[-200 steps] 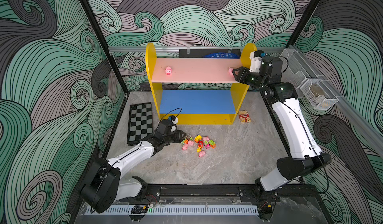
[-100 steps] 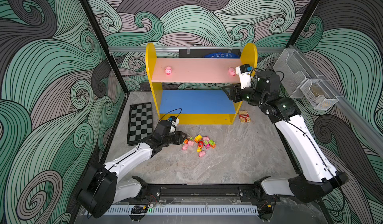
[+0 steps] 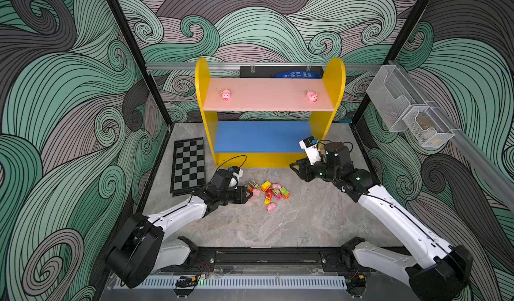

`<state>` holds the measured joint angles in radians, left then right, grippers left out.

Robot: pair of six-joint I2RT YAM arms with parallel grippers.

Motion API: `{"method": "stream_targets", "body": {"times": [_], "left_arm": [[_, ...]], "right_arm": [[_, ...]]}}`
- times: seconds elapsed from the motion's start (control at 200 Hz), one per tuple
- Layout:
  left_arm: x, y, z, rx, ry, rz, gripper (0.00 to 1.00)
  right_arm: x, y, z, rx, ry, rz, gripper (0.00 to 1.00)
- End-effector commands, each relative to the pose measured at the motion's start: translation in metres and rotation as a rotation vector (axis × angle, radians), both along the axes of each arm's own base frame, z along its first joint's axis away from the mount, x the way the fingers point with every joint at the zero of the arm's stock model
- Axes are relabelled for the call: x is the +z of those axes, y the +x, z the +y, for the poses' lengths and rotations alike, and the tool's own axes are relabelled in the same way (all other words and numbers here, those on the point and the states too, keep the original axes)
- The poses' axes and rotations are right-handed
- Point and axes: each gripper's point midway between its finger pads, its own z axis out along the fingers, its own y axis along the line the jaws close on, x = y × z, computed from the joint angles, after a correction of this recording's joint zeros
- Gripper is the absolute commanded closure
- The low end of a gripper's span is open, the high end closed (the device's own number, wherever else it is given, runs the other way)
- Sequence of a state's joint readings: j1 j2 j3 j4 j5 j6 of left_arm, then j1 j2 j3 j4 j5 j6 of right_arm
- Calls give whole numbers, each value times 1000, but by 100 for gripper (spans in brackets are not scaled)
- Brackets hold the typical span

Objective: Organize plastic toys on shelves
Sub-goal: Pick up the plastic toy at the center of the board.

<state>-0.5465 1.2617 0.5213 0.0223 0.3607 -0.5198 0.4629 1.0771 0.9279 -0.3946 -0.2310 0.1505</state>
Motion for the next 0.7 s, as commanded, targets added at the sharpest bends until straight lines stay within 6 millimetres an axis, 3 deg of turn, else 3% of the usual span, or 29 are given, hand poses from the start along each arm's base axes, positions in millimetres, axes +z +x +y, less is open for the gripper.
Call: {"method": "stream_targets", "body": {"times": [0.0, 0.225, 0.695], "left_arm": [[-7, 9, 1, 13, 59, -23, 59], [-24, 16, 0, 13, 164, -22, 60], [-52, 10, -1, -6, 244, 15, 66]], "right_arm": [[-3, -1, 10, 11, 80, -39, 58], [-41, -9, 11, 5, 82, 30, 58], [-53, -12, 13, 9, 81, 57, 57]]}}
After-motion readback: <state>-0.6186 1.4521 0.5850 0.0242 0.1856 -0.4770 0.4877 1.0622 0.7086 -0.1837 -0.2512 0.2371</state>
